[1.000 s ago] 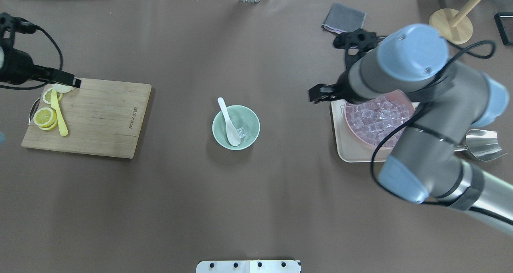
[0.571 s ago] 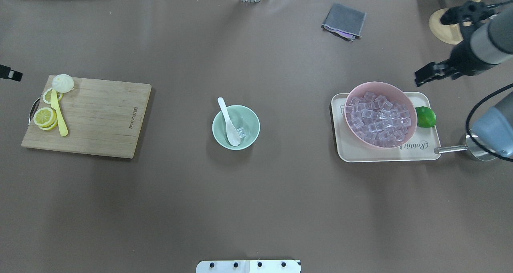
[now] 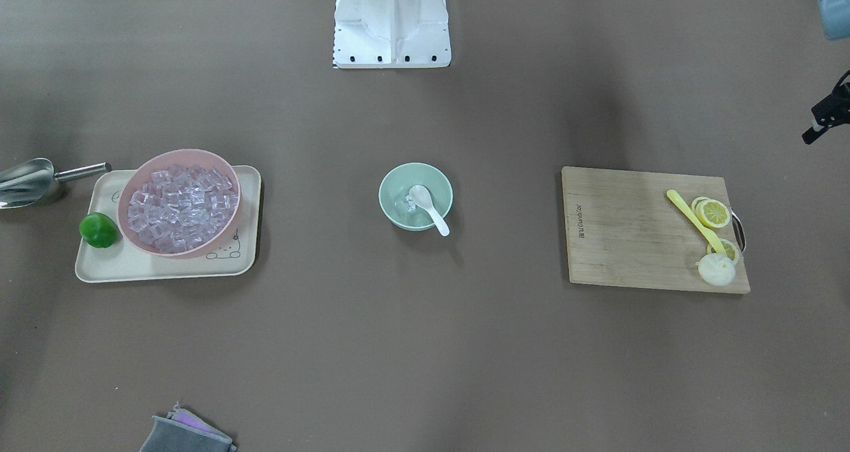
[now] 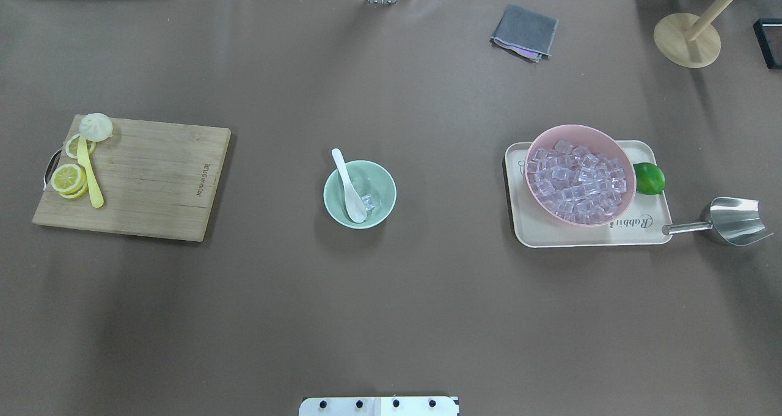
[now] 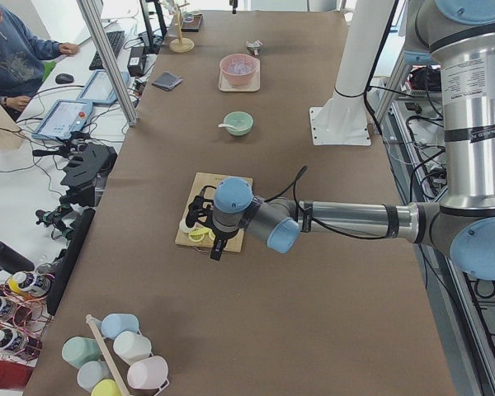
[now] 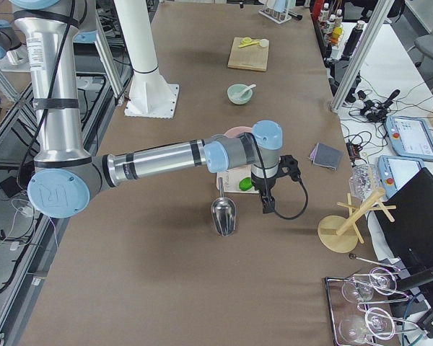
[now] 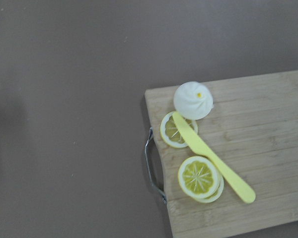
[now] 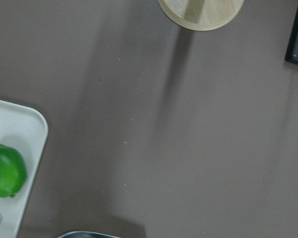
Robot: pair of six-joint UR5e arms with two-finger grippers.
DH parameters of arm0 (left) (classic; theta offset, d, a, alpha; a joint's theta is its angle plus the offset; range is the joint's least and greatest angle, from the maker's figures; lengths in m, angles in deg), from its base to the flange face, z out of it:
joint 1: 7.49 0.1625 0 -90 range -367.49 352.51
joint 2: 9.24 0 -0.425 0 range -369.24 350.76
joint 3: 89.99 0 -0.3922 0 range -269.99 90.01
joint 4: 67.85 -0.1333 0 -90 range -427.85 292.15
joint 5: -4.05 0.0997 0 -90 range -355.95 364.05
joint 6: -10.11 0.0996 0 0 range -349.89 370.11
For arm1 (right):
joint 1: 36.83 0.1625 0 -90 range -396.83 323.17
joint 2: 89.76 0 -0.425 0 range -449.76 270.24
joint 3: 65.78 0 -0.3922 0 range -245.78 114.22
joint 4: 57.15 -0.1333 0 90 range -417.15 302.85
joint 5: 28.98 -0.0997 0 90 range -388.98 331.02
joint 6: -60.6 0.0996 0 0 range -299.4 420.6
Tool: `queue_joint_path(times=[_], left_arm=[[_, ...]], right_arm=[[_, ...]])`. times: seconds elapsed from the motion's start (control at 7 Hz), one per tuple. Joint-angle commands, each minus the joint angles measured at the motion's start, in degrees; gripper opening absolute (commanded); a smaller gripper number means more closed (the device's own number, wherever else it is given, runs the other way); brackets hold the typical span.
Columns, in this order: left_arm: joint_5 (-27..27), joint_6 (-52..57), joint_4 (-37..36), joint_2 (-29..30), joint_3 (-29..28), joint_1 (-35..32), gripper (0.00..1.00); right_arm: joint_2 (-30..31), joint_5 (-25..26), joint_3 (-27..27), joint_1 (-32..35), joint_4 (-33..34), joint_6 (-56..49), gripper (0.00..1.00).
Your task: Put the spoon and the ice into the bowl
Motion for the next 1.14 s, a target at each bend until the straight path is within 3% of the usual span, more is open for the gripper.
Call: queue_joint_path(times=[0.0,0.14,0.43,1.0], left_arm=[[-0.16,3.4,-1.34,-1.0,-2.27,-1.78,0.98],[-0.08,7.17,-7.01,-0.74,-1.5,-2.32,0.98],[0.01,7.3,-16.08,1.01,-0.52,-4.68,0.98],[0.36,7.48,-20.34,-1.42,3.69,-8.48,0.98]], right_arm=[[0.17,-1.7,5.74,4.46,-0.13,-5.77,1.0],[0.26,-4.85,7.24,6.31,-0.13,-6.3,1.0],[1.3,-4.36,6.99,8.6,-0.31,-6.3,1.0],[2.81,-4.44,6.02,8.61,-0.31,-5.51,1.0]])
